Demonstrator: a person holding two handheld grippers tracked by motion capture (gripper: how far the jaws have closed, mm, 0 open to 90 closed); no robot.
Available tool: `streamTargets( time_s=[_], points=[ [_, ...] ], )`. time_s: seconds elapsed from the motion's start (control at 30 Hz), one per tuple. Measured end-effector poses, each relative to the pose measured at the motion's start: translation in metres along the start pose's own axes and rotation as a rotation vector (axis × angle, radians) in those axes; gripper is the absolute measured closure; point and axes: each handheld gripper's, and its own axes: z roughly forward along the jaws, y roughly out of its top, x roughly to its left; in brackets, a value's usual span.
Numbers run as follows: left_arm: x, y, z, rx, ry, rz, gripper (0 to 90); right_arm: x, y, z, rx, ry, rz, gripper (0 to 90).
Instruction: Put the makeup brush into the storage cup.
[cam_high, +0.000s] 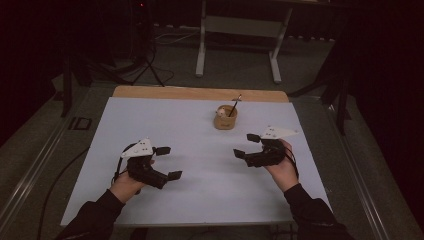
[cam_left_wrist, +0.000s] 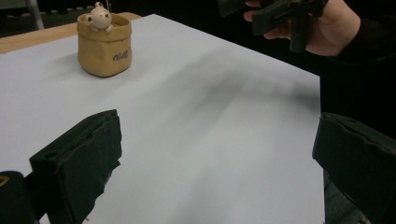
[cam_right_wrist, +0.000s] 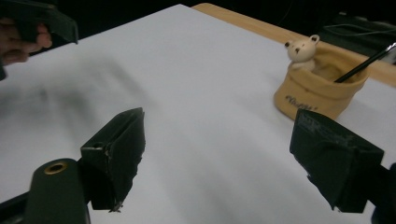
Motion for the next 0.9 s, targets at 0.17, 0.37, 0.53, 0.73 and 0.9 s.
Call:
streamTargets(
  time_s=[0.17, 0.37, 0.53, 0.73, 0.9],
  points=[
    [0.000, -0.003, -0.006, -0.017, 0.010, 0.020, 1.8, 0.004, -0.013, -0.006, 0.004, 0.024, -0.006, 15.8],
    [0.001, -0.008, -0.012, -0.017, 0.000, 0.009, 1.7, -0.002, -0.023, -0.019, -0.038, 0.061, 0.045, 13.1],
    [0.001, -0.015, -0.018, -0.021, 0.008, 0.027, 1.8, -0.007, -0.032, -0.027, -0.062, 0.088, 0.049, 12.8],
    [0.004, -0.024, -0.027, -0.038, 0.028, 0.025, 1.7, -0.004, -0.044, -0.034, -0.047, 0.096, 0.029, 12.9],
    [0.003, -0.030, -0.035, -0.057, 0.037, 0.030, 1.8, 0.003, -0.053, -0.036, -0.054, 0.114, -0.030, 13.2]
  ],
)
